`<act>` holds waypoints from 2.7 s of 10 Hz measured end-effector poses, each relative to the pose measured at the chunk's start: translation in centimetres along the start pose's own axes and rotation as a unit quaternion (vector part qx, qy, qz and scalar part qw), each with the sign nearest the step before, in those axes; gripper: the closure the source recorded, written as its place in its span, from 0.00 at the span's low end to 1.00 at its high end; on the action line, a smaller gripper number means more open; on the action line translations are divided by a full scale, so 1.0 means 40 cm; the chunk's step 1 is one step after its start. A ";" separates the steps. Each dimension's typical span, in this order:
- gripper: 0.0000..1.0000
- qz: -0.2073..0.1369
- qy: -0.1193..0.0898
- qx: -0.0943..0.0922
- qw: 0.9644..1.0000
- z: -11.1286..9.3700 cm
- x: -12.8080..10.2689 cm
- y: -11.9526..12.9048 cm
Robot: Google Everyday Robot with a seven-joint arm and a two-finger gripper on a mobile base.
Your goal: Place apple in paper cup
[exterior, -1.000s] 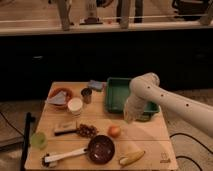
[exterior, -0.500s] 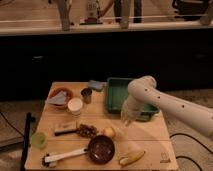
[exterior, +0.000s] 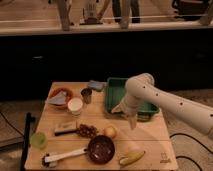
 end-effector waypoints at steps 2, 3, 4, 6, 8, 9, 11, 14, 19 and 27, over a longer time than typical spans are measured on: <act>0.20 -0.024 0.006 0.000 1.000 -0.001 -0.030 -0.016; 0.20 -0.037 0.007 0.002 0.999 0.008 -0.060 -0.035; 0.20 -0.051 0.005 0.003 0.999 0.024 -0.093 -0.049; 0.20 -0.069 0.000 0.005 0.998 0.057 -0.138 -0.059; 0.20 -0.076 -0.006 0.008 0.997 0.095 -0.163 -0.054; 0.20 -0.075 -0.010 0.009 0.997 0.116 -0.167 -0.046; 0.20 -0.073 -0.018 0.010 0.997 0.151 -0.170 -0.038; 0.30 -0.067 -0.029 0.003 0.997 0.201 -0.159 -0.028; 0.81 -0.070 -0.036 0.002 0.997 0.218 -0.133 -0.025; 1.00 -0.093 -0.005 0.009 0.996 0.087 -0.100 -0.031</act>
